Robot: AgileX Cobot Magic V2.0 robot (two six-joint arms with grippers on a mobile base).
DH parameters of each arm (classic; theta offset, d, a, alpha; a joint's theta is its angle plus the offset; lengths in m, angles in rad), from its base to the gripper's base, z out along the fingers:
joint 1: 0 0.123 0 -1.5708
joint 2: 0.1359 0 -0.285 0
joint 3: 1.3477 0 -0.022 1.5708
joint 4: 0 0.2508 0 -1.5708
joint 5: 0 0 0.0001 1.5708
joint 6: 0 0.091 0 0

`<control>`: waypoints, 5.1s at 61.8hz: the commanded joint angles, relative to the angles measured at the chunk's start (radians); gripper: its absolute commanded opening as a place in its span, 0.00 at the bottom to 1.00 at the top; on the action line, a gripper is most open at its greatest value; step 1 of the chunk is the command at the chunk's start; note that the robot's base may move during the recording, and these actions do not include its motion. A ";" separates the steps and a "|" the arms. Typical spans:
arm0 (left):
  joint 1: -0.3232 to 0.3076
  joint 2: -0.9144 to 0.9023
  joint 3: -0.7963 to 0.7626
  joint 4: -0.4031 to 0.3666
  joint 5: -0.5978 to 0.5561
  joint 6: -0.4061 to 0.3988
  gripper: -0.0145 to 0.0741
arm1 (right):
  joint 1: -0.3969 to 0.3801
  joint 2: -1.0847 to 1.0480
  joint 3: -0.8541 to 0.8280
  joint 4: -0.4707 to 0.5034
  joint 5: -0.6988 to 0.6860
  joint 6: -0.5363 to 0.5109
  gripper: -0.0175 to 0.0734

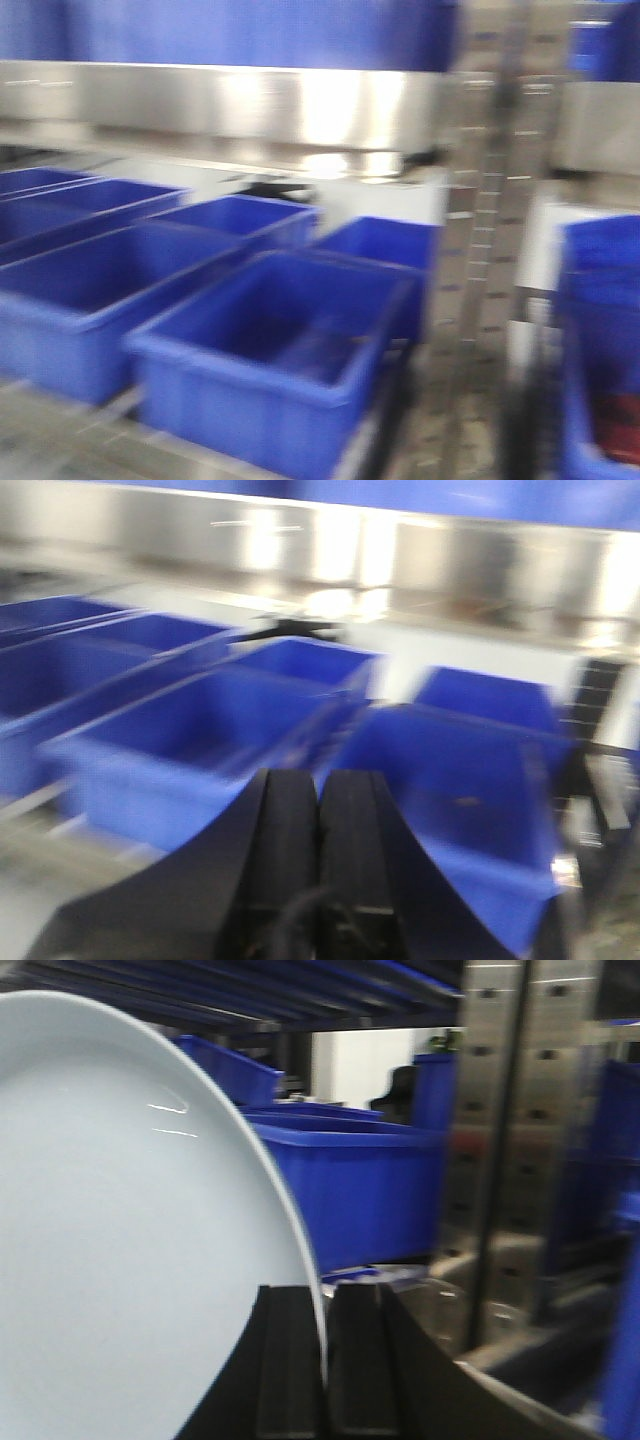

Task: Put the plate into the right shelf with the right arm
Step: 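Lower the plate into the blue bin on the shelf, open right gripper, then raise the open right gripper out of the blue bin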

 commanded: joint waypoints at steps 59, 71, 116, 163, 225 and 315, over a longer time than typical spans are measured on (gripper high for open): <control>-0.006 -0.007 0.008 -0.006 -0.086 -0.003 0.11 | 0.000 0.012 -0.028 0.004 -0.101 0.004 0.26; -0.006 -0.007 0.008 -0.006 -0.086 -0.003 0.11 | 0.000 0.012 -0.028 0.004 -0.105 0.004 0.26; -0.006 -0.007 0.008 -0.006 -0.086 -0.003 0.11 | 0.000 0.096 -0.178 0.004 -0.199 0.004 0.26; -0.006 -0.007 0.008 -0.006 -0.086 -0.003 0.11 | -0.210 0.845 -0.762 0.004 -0.126 0.004 0.26; -0.006 -0.007 0.008 -0.006 -0.086 -0.003 0.11 | -0.279 1.038 -0.763 0.004 -0.253 0.004 0.89; -0.006 -0.007 0.008 -0.006 -0.086 -0.003 0.11 | -0.282 0.548 -0.692 -0.207 0.348 0.016 0.25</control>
